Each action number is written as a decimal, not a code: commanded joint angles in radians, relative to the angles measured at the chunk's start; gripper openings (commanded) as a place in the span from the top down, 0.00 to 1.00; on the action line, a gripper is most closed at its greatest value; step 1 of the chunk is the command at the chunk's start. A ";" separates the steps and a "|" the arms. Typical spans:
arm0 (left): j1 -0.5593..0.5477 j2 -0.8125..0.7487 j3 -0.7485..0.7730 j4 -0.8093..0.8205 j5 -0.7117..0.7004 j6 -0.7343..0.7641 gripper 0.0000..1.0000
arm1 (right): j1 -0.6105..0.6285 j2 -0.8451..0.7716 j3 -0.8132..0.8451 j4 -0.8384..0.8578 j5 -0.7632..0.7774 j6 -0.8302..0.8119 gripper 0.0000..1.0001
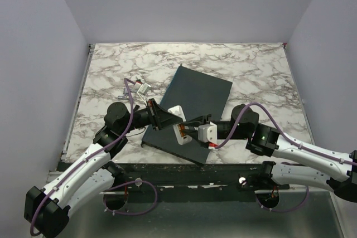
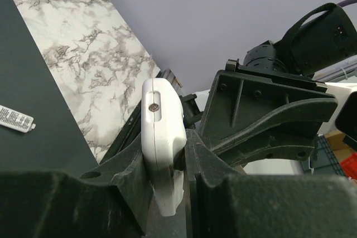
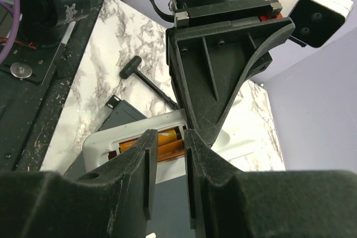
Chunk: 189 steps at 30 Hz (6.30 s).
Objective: Load the batteries into the remote control
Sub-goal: Load the battery into the remote control, then pick up the battery cover at the center of the board.
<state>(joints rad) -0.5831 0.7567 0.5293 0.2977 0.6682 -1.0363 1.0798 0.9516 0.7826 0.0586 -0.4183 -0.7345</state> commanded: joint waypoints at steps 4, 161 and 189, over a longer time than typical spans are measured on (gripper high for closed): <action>-0.004 -0.012 0.031 0.050 0.028 -0.002 1.00 | -0.004 -0.021 -0.028 -0.021 0.035 0.010 0.70; 0.147 -0.152 -0.101 -0.106 -0.168 0.007 1.00 | -0.115 0.536 0.066 -0.303 0.694 1.077 0.54; 0.120 -0.098 -0.145 -0.014 -0.359 -0.178 1.00 | -0.115 0.205 0.361 -0.623 0.599 0.961 0.96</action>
<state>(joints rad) -0.4412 0.6754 0.4133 0.2123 0.4030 -1.1454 0.9665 1.1454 1.0439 -0.4633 0.2413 0.2623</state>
